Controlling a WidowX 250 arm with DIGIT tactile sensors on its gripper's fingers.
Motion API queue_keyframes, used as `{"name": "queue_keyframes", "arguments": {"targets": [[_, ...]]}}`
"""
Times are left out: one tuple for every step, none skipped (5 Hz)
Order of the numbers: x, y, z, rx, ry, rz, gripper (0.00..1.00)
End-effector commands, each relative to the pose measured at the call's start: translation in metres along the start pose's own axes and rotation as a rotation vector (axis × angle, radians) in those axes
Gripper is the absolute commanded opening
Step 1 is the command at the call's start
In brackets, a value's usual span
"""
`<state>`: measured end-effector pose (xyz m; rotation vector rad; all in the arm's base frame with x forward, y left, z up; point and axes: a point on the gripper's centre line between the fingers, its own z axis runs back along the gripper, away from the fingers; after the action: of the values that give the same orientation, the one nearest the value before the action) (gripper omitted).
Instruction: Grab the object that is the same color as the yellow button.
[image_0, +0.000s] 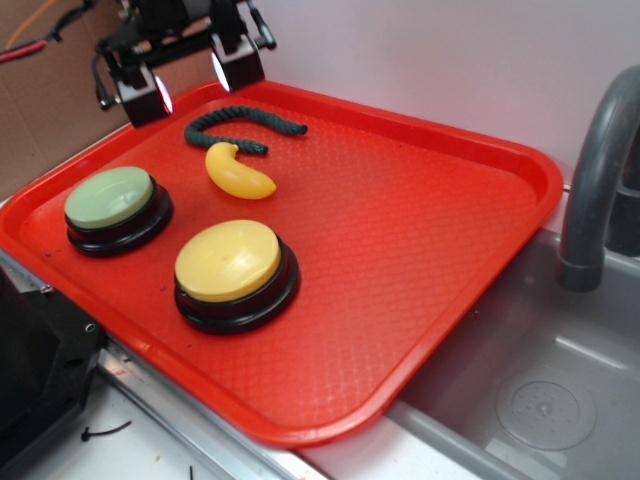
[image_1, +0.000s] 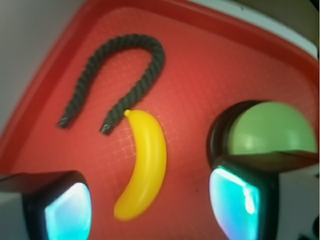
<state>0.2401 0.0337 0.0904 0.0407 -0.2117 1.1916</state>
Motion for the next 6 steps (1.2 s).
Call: {"name": "queue_keyframes", "arguments": {"targets": [[0.006, -0.002, -0.033, 0.007, -0.033, 0.097, 1.00], [0.003, -0.004, -0.050, 0.008, -0.049, 0.101, 1.00], [0.003, -0.008, -0.060, 0.012, -0.028, 0.101, 1.00], [0.002, -0.007, -0.068, 0.026, -0.032, 0.105, 1.00], [0.002, -0.008, -0.071, 0.027, -0.036, 0.099, 0.39], [0.005, -0.007, -0.068, 0.028, -0.034, 0.101, 0.00]]}}
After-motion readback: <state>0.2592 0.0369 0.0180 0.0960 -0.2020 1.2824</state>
